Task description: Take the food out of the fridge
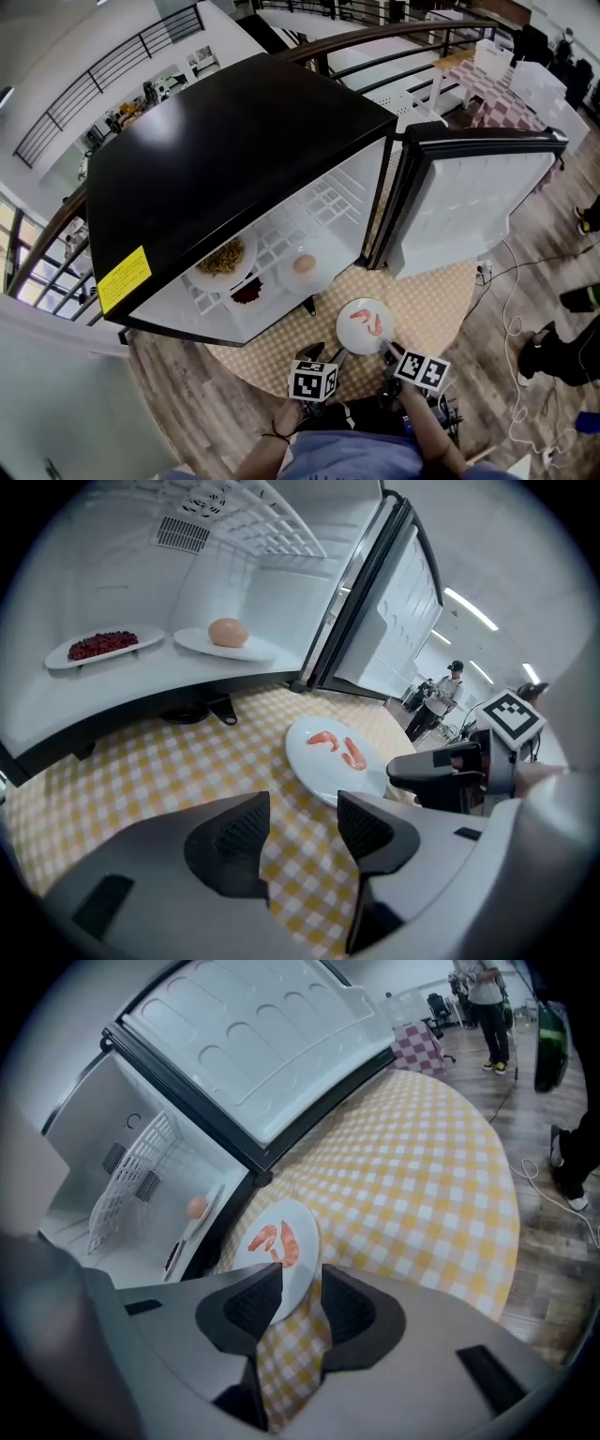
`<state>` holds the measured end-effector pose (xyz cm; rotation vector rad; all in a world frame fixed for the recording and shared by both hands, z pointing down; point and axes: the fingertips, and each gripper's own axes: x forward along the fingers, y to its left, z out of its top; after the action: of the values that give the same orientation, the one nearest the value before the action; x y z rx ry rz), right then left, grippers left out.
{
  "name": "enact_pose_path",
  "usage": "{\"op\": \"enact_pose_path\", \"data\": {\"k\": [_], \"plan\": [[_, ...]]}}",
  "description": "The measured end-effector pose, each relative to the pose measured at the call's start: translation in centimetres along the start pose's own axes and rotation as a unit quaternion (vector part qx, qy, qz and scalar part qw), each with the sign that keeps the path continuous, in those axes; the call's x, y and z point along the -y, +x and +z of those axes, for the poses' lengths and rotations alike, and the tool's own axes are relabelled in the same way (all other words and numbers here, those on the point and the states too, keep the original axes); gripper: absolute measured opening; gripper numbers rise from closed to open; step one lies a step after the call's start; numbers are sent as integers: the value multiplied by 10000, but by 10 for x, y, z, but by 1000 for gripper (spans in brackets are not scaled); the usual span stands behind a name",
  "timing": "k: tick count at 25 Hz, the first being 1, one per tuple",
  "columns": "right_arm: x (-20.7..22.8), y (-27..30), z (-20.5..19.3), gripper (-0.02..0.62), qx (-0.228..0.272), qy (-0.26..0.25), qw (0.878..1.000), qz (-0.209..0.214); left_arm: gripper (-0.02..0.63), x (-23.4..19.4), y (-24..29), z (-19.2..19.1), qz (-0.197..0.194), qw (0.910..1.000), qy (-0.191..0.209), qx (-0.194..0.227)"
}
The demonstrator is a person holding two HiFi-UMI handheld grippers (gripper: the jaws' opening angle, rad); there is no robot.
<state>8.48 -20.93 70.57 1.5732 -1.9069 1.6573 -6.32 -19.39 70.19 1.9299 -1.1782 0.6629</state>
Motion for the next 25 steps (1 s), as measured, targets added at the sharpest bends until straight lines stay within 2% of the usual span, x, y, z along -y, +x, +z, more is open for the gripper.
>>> {"op": "enact_pose_path", "data": {"k": [4,7,11,14,16,19,25], "plan": [[-10,-13,17,135,444,-539,9976,-39,235,0,-16,6,-41,9993,-59,362],[-33,-19,26,135,666,-1201,9901,302,235,1,-31,14,-146,9979,-65,629],[-72,-32,36,119,938,-1732,9772,789,223,9,-57,29,-482,9941,110,965],[-101,-46,40,106,1072,-2259,9634,967,183,17,-82,49,-695,9878,124,1390],[-118,-57,39,96,1134,-2572,9537,1070,106,21,-97,60,-795,9827,49,1674],[-139,-71,31,83,1168,-2670,9482,1262,98,26,-114,68,-920,9773,47,1908],[-157,-80,4,78,1169,-2376,9495,1686,98,30,-133,60,-1029,9743,537,1929]]}}
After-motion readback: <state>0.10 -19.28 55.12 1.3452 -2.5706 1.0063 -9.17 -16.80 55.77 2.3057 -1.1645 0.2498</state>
